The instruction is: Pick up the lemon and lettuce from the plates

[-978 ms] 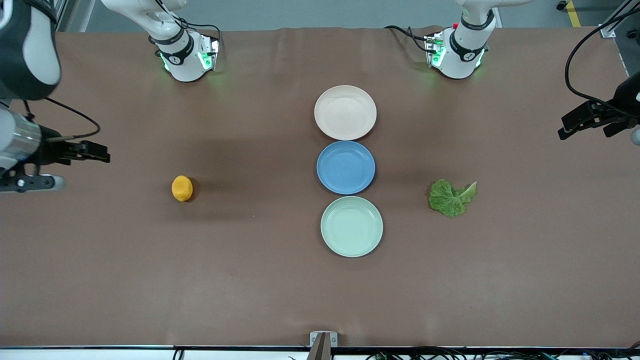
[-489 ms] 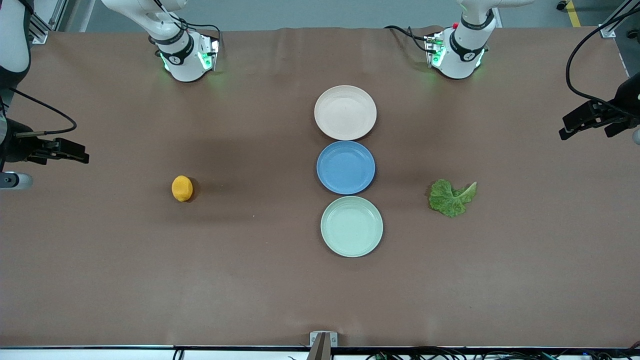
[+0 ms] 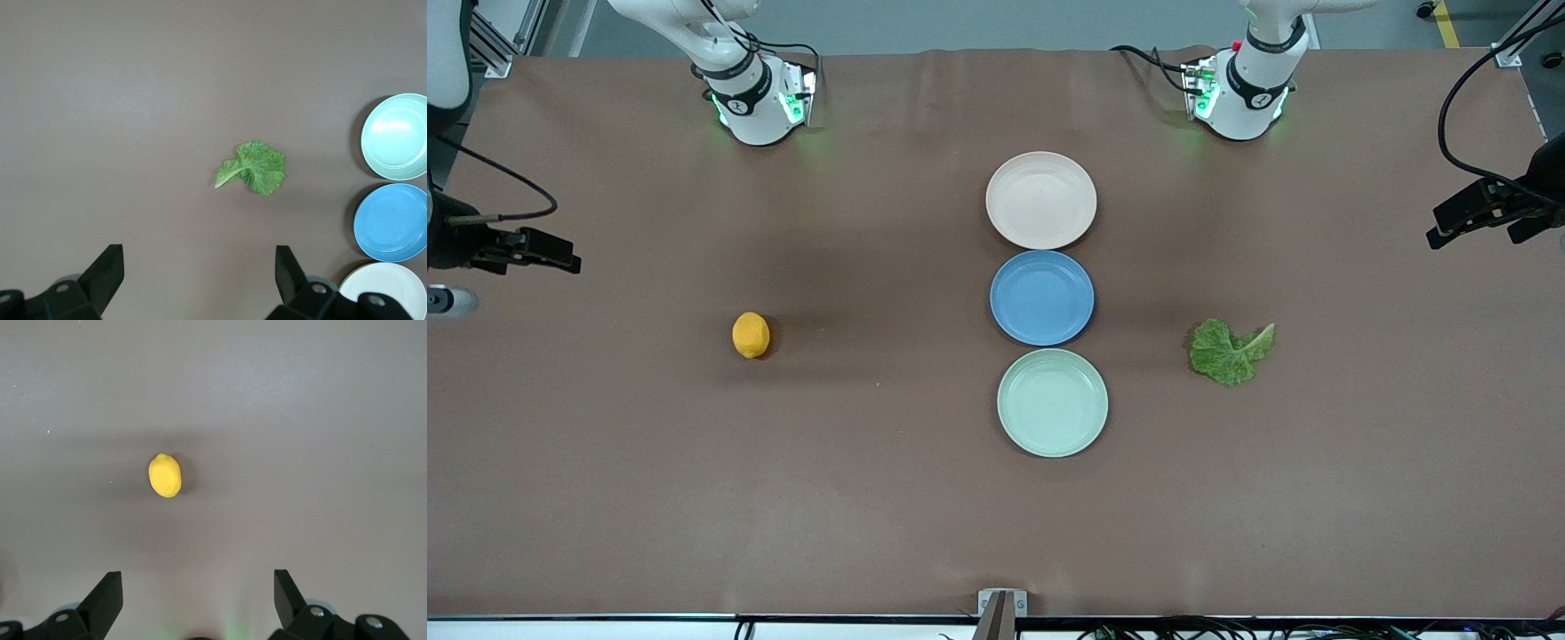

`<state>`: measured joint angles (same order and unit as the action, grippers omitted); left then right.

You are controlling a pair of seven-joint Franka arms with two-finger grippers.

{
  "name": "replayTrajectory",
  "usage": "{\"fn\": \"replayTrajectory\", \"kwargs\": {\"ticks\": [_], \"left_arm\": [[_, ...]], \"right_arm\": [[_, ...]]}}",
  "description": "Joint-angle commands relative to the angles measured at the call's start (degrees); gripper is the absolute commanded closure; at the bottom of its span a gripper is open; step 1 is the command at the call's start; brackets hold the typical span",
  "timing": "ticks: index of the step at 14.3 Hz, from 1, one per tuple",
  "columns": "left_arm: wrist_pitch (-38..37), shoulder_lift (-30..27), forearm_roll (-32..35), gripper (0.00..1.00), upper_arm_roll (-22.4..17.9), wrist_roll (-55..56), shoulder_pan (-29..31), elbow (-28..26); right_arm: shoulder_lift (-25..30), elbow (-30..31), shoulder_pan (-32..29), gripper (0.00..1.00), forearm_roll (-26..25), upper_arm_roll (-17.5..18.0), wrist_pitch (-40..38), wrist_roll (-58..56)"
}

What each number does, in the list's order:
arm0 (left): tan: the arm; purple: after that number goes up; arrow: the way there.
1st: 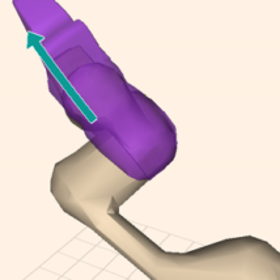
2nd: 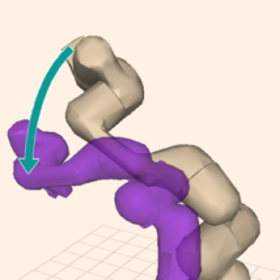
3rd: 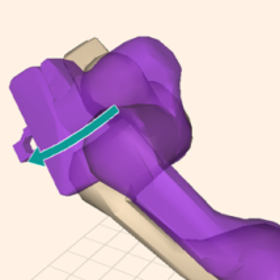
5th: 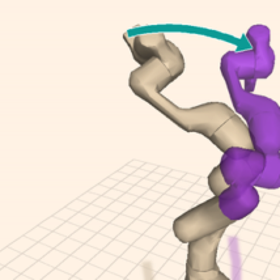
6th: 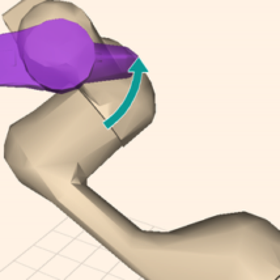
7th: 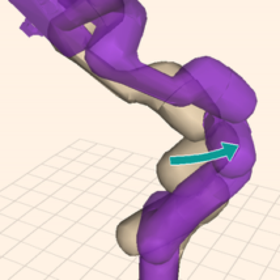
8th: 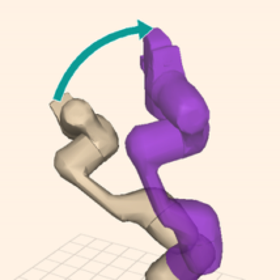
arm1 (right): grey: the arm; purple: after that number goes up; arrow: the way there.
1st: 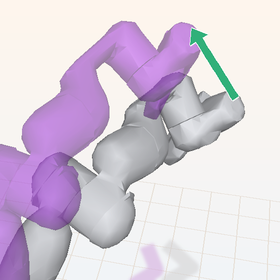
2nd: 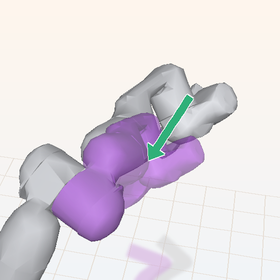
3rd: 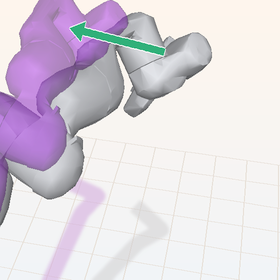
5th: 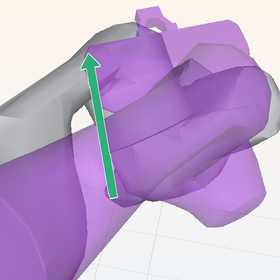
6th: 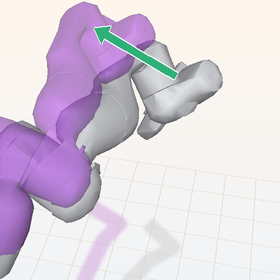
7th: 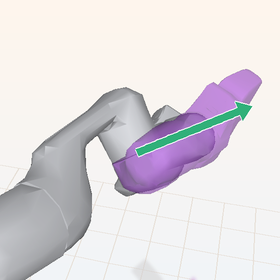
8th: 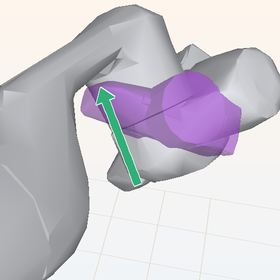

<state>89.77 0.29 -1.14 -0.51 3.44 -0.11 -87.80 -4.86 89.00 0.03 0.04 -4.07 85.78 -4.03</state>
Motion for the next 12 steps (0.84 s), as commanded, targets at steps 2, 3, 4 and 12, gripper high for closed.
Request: {"fn": "replayTrajectory", "kwargs": {"ticks": [2, 3, 4, 12], "left_arm": [[-1.17, 0.67, 0.87, 0.00, -0.28, -0.01, -0.68, 1.67], [-1.26, 0.59, 0.79, 0.00, -0.28, -0.19, -0.68, 1.67], [-1.17, 0.59, 0.79, 0.00, -0.19, -0.62, -0.68, 1.67], [-1.17, 0.59, 0.70, 0.00, -0.10, -0.89, -0.68, 1.67]], "right_arm": [[7.49, 8.64, -0.82, 0.00, 0.05, 0.91, 3.42, 0.43], [8.37, 9.61, -0.82, 0.00, 0.05, 0.91, 3.77, 0.43], [9.42, 10.49, -0.91, 0.00, 0.05, 0.91, 3.95, 0.43], [11.45, 11.11, -0.82, 0.00, -0.04, 1.00, 5.71, 0.07]]}}
